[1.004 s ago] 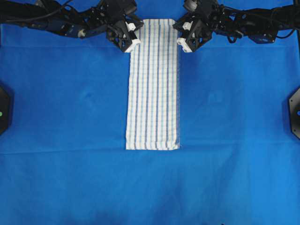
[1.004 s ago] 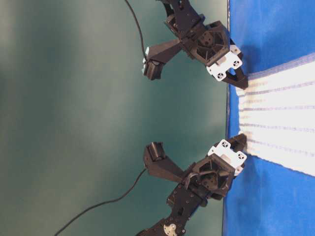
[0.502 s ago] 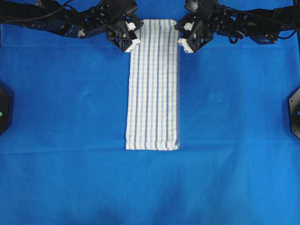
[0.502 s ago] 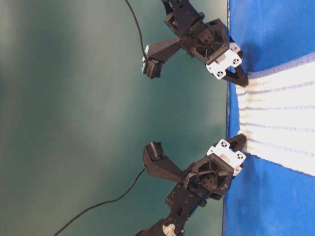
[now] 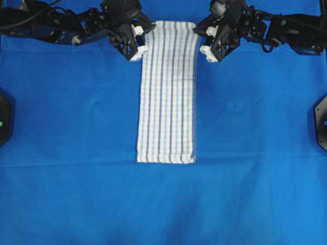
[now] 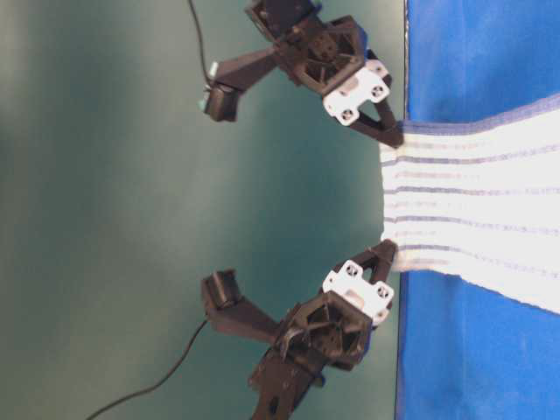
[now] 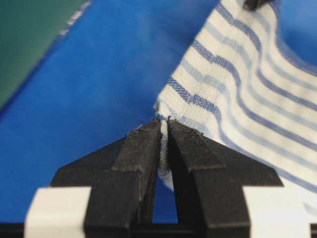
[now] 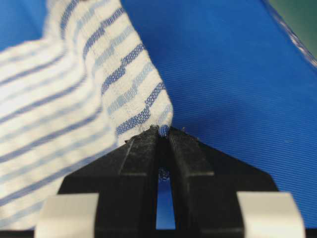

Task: Fold the blue towel.
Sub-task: 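Fold the far end toward the near end with both grippers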

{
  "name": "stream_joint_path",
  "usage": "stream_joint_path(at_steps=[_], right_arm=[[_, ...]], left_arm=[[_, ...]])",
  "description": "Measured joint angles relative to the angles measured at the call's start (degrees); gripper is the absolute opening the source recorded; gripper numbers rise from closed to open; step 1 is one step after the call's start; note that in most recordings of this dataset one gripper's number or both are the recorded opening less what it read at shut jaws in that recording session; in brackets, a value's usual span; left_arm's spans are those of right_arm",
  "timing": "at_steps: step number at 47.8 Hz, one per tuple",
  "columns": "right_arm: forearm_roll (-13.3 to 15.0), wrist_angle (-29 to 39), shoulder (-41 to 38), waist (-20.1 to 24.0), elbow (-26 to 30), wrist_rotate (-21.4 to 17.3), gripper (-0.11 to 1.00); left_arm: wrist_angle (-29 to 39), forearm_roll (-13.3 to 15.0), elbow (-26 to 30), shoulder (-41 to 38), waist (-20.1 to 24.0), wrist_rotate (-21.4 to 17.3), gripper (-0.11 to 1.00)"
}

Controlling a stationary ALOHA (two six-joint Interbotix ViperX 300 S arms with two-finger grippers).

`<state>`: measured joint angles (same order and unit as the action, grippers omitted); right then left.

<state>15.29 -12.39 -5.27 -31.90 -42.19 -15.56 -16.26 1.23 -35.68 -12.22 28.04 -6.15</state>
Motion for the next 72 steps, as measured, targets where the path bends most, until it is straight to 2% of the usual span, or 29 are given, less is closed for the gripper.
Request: stream_joint_path(at_steps=[10,20,33,47,61,72], right_arm=[[-0.44,1.05,4.13,5.27,-2.90,-0.09,0.06],[-2.64,1.58,7.82,11.60,-6.15,-0.26,0.06],[-6.50,2.20,11.16,21.62,-9.32,-0.18,0.06],[-10.46,4.22,11.25,29.27,-9.40,-0.26,0.06],[-13.89,4.22,8.96,34.54,-8.17,-0.26,0.06],[-14.85,4.31,5.45,35.33,-6.68,-0.26,0.06]], left_arm=[[0.00,0.09,-4.31,5.98,-4.57,0.00,0.04],[0.00,0.00,-8.70,11.78,-11.51,0.97,0.04],[0.00,0.09,-12.13,13.27,-21.97,3.60,0.04],[1.32,0.18,-12.66,13.27,-29.36,8.44,0.04],[3.87,0.26,-12.57,13.27,-33.75,10.72,0.04],[5.36,0.26,-11.78,11.25,-34.80,11.16,0.04]])
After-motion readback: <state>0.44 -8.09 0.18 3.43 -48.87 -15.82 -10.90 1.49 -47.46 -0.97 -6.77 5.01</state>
